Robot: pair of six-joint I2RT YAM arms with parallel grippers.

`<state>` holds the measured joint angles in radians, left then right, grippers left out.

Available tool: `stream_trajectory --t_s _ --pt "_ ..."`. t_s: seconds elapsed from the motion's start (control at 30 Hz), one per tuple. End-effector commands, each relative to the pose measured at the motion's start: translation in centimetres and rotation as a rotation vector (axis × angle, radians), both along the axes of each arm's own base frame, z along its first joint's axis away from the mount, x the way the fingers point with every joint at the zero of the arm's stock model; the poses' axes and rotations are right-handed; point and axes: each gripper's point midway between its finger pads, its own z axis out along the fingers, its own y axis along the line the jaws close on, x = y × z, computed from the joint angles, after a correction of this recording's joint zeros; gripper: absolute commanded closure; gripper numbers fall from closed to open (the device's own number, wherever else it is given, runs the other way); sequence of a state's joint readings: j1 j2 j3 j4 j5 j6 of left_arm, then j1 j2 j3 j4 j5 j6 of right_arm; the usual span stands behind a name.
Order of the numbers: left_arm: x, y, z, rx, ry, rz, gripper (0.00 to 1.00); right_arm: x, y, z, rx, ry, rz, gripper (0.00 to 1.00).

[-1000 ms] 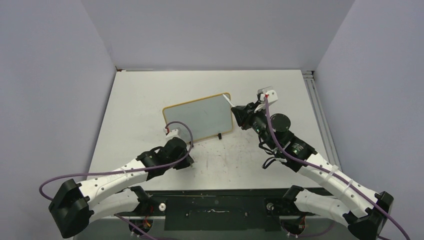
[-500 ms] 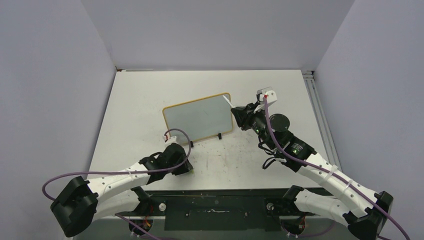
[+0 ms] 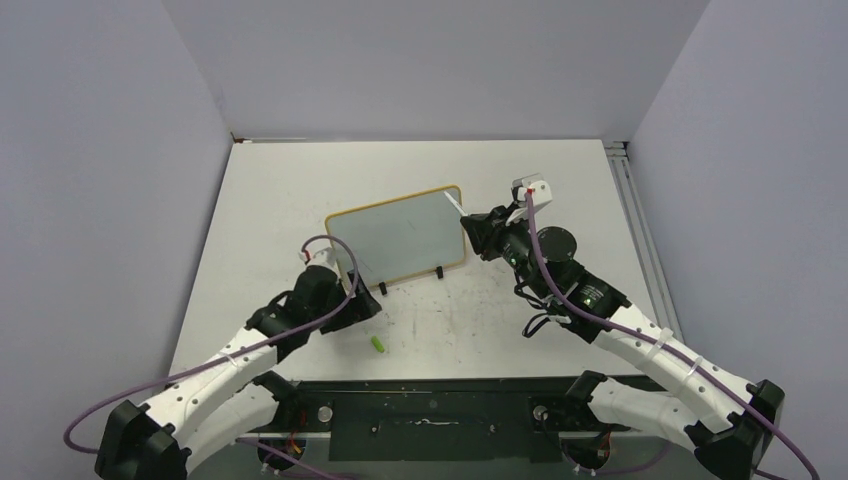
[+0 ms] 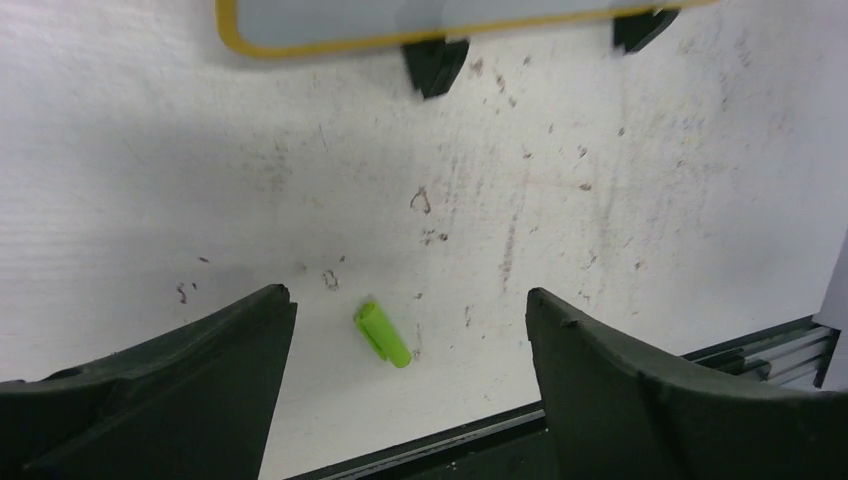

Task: Write a sentence on the whiteboard
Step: Place the pen cap at the center of the board.

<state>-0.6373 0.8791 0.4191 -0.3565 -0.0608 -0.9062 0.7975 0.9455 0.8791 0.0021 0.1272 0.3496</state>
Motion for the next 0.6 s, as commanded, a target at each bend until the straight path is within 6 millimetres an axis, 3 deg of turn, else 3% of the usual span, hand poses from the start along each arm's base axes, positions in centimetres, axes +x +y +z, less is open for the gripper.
stream_trajectory --t_s 0.0,0.13,0.27,0.57 --pt "2.6 1.5 7.3 0.006 -0.131 -0.073 0.13 0.0 -0.1 2.2 0.066 -0.044 -0.003 0.95" --pt "4.5 3.8 11.5 0.009 -0.202 -0.138 0.11 -0.2 0.1 2.5 0.076 -0.050 0.009 0.95" --pt "6.4 4.6 14.9 -0.017 -0.289 -0.241 0.11 -0.5 0.4 2.7 0.088 -0.056 0.039 0.95" --pt "10.2 5.8 18.3 -0.039 -0.546 -0.408 0.11 -1.3 0.6 3.9 0.110 -0.087 0.095 0.95"
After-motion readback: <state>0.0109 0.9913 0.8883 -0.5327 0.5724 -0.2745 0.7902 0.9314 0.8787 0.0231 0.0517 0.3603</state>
